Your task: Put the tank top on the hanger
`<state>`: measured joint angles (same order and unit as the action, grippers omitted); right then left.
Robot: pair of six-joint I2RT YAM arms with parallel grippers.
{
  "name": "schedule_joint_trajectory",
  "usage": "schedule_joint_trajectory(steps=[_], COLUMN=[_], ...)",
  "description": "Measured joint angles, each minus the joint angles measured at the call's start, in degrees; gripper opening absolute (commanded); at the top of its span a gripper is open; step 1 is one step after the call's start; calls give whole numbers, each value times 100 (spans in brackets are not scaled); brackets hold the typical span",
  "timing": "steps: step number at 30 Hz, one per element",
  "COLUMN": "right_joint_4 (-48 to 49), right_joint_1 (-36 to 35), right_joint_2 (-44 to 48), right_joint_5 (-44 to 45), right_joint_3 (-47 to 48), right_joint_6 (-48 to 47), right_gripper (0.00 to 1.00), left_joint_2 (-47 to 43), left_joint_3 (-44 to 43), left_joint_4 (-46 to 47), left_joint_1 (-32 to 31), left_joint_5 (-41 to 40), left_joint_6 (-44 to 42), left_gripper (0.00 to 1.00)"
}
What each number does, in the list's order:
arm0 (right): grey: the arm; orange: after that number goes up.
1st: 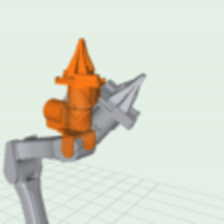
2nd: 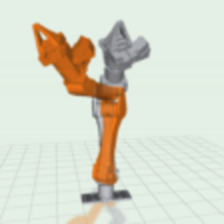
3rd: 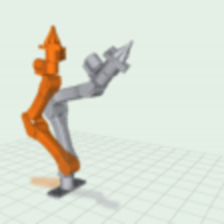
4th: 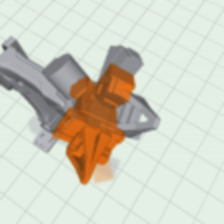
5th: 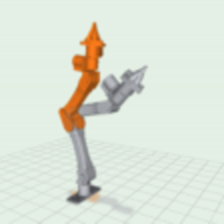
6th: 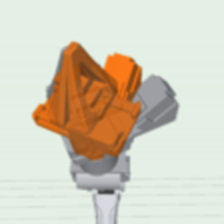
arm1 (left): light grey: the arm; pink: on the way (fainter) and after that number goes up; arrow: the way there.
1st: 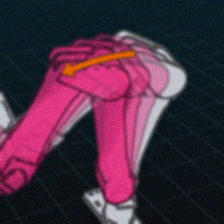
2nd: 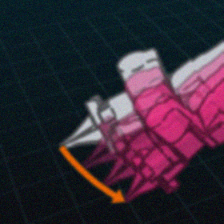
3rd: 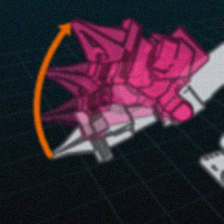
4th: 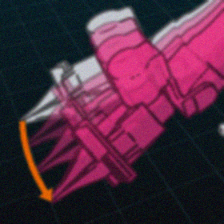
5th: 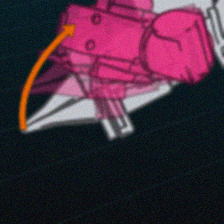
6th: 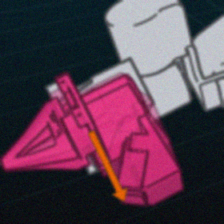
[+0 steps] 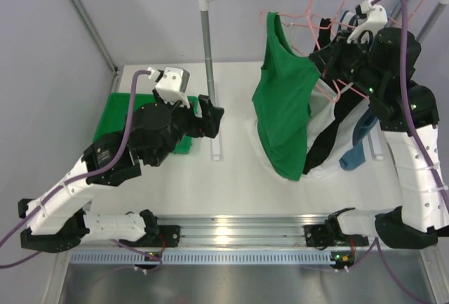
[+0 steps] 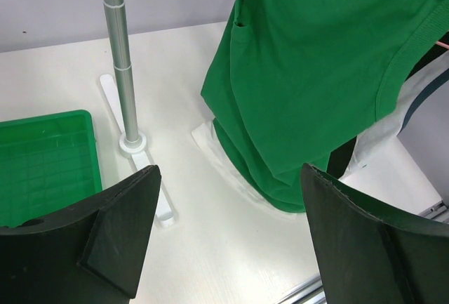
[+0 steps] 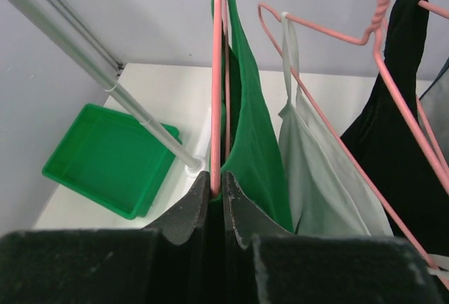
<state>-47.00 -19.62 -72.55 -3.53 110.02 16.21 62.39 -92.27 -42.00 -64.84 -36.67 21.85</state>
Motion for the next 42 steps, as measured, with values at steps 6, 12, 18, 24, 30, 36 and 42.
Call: schedule_joint_trajectory(steps=[6,12,18,24,30,36,42], right_joint_4=[251,474,614,708,754,726,546], right_joint_1=[415,476,481,487,490,490,492], right_joint_2=[-232,-96,46,166,286,468,879], right_joint_5=[-586,-850,-883,-879,-879,-876,-879], right_joint_3=[-166,-750,-1027,-1113,-1178,-1176,-1178], right_joint_6=[208,297,304,343,361,354,350], right_gripper=[0,0,9,31,48,61,66], left_joint_2=[-13,-42,-44,-42,-50,-55,-94], left_joint_3=[31,105,168,199,247,273,374], left_joint_4=[2,0,4,4,9,9,33], left_joint_1=[0,0,0,0,0,0,0], left_joint_5=[0,0,2,4,4,4,2], left_joint_6=[-2,0,4,4,7,7,9], left_gripper=[86,86,86,86,86,86,86])
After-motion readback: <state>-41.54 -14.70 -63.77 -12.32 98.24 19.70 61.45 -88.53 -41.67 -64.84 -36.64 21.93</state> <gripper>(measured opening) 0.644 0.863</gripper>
